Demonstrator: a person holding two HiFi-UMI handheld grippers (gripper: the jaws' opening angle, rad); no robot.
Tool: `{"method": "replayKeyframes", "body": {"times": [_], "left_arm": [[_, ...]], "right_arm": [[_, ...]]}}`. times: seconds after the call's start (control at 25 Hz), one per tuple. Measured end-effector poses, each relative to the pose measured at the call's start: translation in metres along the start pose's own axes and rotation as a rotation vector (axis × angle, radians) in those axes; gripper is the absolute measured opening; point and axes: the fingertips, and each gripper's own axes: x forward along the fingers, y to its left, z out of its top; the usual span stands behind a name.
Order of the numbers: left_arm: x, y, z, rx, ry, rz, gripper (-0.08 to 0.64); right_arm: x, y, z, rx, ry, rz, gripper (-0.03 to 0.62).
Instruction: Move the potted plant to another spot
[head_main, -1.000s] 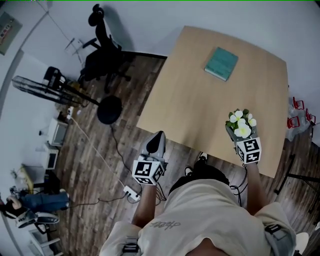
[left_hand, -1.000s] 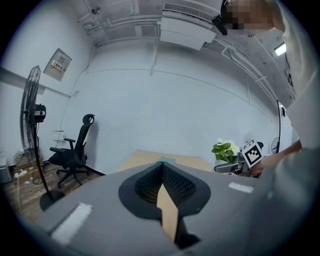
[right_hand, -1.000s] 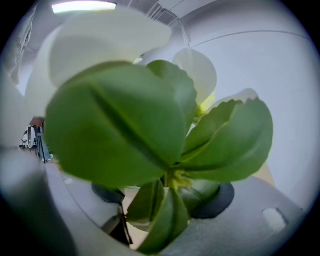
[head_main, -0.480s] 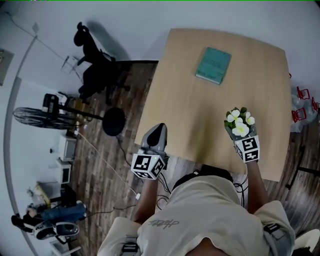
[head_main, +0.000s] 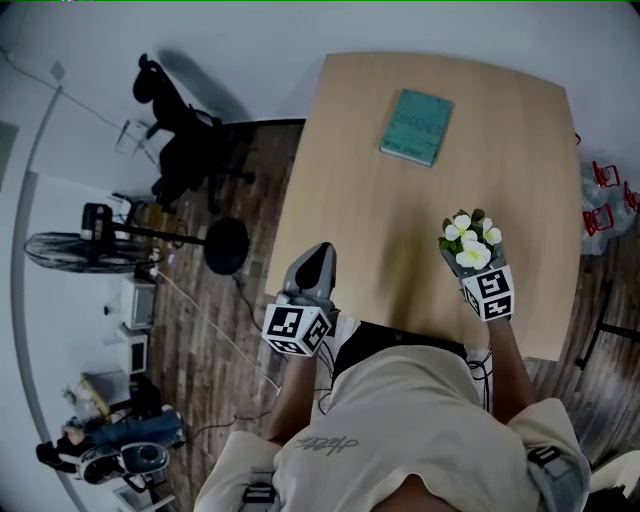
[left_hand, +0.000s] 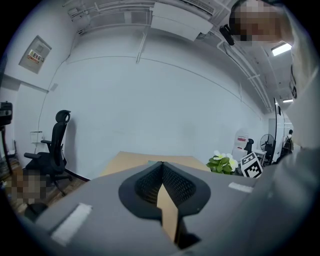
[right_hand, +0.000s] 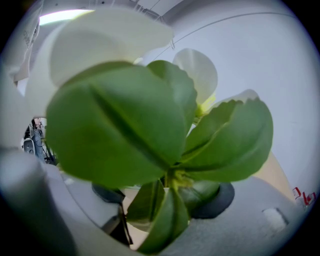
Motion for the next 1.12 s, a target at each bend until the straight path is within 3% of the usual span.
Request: {"method": "replayKeyframes", "body": {"times": [0.44,1.12], "left_arm": [[0.019,0.029,-0.002,0.005,0.021,-0.053,0.02],[0.024,0.172,0.001,-0.032,0.038,-0.036,0.02]], "right_arm": [[0.027,0.029,0.011,-0.067,0.043,0.009,0.341],[0.139,0.085,0.042,-0.095,0.113,0.019,0.341]]}}
